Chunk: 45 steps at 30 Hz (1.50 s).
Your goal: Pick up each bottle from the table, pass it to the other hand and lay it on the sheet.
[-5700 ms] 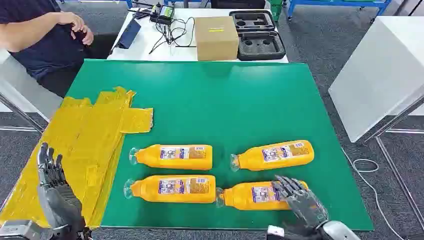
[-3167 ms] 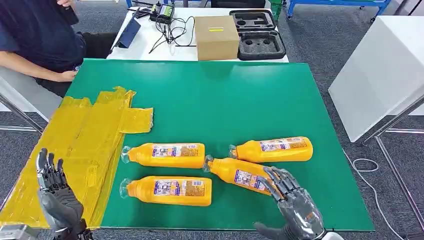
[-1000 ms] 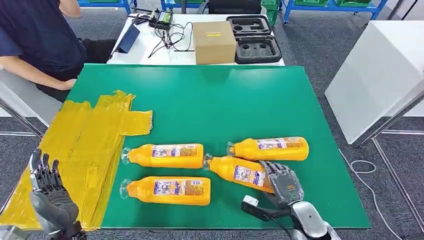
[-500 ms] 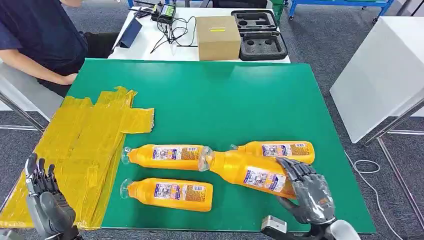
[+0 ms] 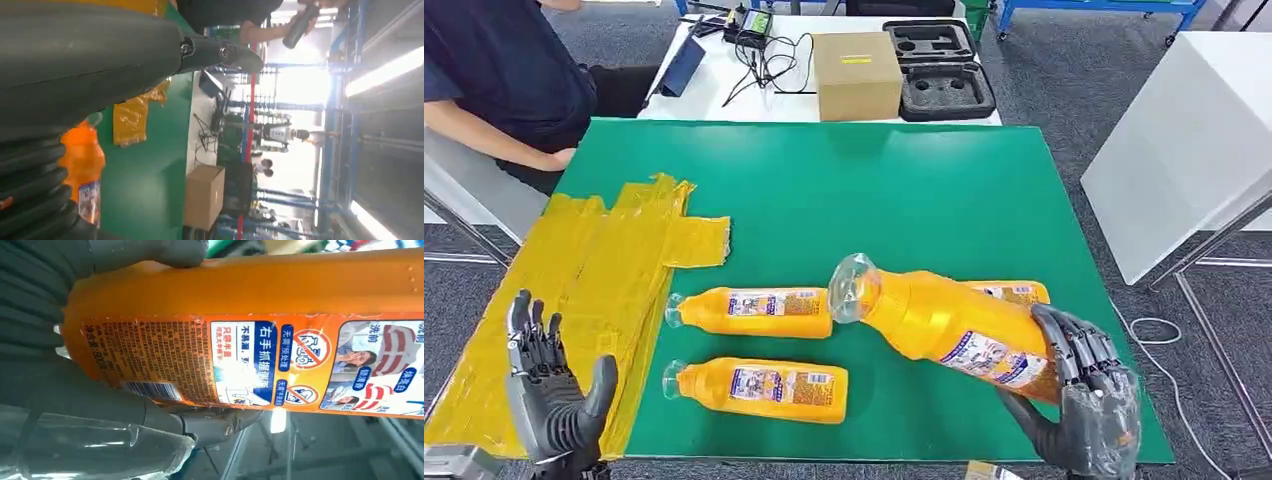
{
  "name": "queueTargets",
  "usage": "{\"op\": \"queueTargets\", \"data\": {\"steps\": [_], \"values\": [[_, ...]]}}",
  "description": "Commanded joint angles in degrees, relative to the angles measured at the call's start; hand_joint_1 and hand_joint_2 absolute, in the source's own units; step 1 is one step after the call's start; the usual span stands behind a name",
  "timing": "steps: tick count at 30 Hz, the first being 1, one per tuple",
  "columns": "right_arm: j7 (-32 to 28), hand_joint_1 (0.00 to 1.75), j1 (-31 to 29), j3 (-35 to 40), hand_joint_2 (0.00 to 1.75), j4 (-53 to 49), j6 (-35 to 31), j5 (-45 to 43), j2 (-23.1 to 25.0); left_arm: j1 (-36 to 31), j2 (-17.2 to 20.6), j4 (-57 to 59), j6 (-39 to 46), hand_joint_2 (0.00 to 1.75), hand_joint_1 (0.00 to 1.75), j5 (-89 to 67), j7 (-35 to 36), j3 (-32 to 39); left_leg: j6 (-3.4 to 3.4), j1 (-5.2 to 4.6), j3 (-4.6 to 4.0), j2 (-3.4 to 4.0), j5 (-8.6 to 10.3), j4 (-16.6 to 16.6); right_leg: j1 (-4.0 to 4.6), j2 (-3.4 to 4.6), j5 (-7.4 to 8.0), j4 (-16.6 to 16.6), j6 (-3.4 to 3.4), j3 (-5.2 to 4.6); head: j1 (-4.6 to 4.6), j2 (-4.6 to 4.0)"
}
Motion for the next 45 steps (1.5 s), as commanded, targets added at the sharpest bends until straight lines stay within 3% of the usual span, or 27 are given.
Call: {"op": "queueTargets", "data": {"steps": [1,5,8,13,17,23,39,45], "values": [[-1.37,1.75,-12.75,14.49,1.75,17.34,-1.32,-4.13,4.62,-2.31,0.54,5.51,-2.06,1.75,0.0,-0.35,0.69,-4.42,-0.15,0.09,0.14,0.04,0.02,-0.09,0.08,-0.02,0.05,-0.15,-0.1,0.16,0.0,0.0],[-15.62,1.75,-24.84,15.14,1.75,36.78,-2.07,-13.64,17.48,-6.32,1.11,11.92,-0.73,1.75,0.0,1.1,-0.09,-9.11,-0.16,0.19,0.22,0.22,0.08,-0.2,0.17,0.18,0.16,-0.27,-0.11,0.26,0.0,0.0],[-18.91,1.75,-30.62,17.39,1.75,44.54,-2.07,-15.82,21.73,-8.39,1.97,15.11,-3.02,1.75,0.0,6.59,-0.81,-11.52,-0.19,0.18,0.17,0.24,0.13,-0.17,0.15,0.2,0.18,-0.19,-0.13,0.15,0.02,0.0],[-20.87,1.75,-29.67,18.39,1.75,47.59,-2.07,-13.47,23.71,-8.88,3.45,17.15,-6.42,1.75,0.0,12.45,-1.57,-13.96,-0.34,0.2,0.17,0.1,0.23,-0.15,0.15,0.07,0.1,-0.11,-0.14,0.18,0.0,0.0],[-23.5,1.75,-28.55,12.23,1.75,49.02,-2.07,-8.54,27.03,-9.71,3.65,19.95,-9.12,1.75,0.0,15.63,-1.98,-16.25,-0.31,0.16,0.14,-0.06,0.22,-0.13,0.11,-0.05,0.04,-0.05,-0.1,0.19,0.0,0.0],[-24.6,1.75,-29.37,2.61,1.75,45.69,-2.07,-5.54,27.84,-12.95,3.39,24.18,-12.72,1.75,0.0,18.54,-1.39,-18.38,-0.29,0.13,-0.16,-0.19,0.26,-0.05,0.07,-0.17,0.05,0.0,-0.07,-0.06,0.0,0.0],[-21.13,1.75,-29.63,2.29,1.75,43.11,-2.07,-4.44,28.2,-15.36,3.6,27.52,-13.44,1.75,0.0,19.26,-1.41,-20.34,-0.39,0.2,-0.07,-0.12,0.18,0.01,0.17,-0.15,0.02,-0.02,-0.13,0.03,0.0,0.0],[-19.23,1.75,-30.21,5.87,1.75,43.67,-2.07,-5.7,26.6,-16.13,3.51,28.93,-13.73,1.75,0.0,19.65,-1.85,-21.41,-0.34,0.19,-0.14,-0.13,0.22,0.01,0.14,-0.14,0.06,-0.03,-0.1,-0.02,0.0,0.0]]}}
